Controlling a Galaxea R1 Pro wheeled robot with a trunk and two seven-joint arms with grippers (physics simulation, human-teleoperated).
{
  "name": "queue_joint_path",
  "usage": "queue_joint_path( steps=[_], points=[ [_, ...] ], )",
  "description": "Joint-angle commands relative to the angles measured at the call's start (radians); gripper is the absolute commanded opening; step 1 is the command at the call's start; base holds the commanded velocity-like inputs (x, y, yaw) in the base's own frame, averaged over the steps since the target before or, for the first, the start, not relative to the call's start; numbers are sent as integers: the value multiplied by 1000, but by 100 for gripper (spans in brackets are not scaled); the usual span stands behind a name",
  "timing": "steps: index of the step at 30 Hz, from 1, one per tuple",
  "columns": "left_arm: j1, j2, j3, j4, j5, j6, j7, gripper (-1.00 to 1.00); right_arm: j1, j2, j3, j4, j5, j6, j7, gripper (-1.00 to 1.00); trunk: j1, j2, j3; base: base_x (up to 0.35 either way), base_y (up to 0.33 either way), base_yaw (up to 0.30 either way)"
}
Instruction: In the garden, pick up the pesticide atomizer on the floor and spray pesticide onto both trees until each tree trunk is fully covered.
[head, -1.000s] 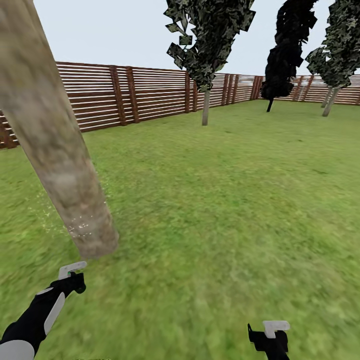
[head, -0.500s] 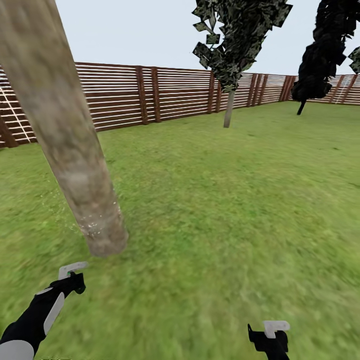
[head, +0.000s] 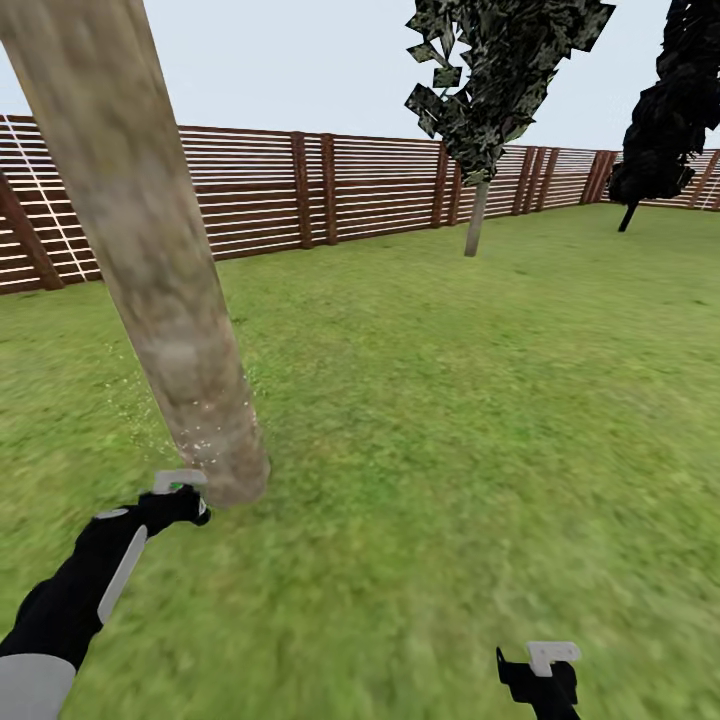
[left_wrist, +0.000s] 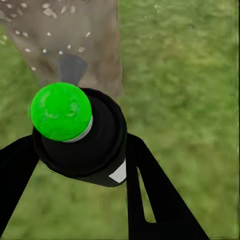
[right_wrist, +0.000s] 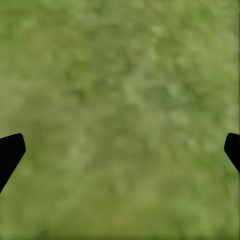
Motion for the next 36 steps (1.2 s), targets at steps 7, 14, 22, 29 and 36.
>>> queue_joint_path(
  steps=[7,14,22,29,36],
  points=[
    [-1,97,5,-27,10,13,-47,-100,-1,0,-4,1,12,-2,-3,100,0,0,-1,-3,0,0],
    [-68,102,6,-142,9,153,-50,-100,-1,0,-5,1,12,-2,-3,100,0,0,-1,-80,0,0],
    [-90,194,37,-89,-3,167,-43,-100,-1,0,-5,0,10,-4,-5,100,0,0,-1,0,0,66],
    [-89,192,33,-16,-38,162,-41,-100,-1,0,-5,1,11,-4,-4,100,0,0,-1,103,45,150],
    [-89,165,31,73,-38,160,-41,-100,-1,0,-5,1,11,-4,-5,100,0,0,-1,137,39,78]
  ],
)
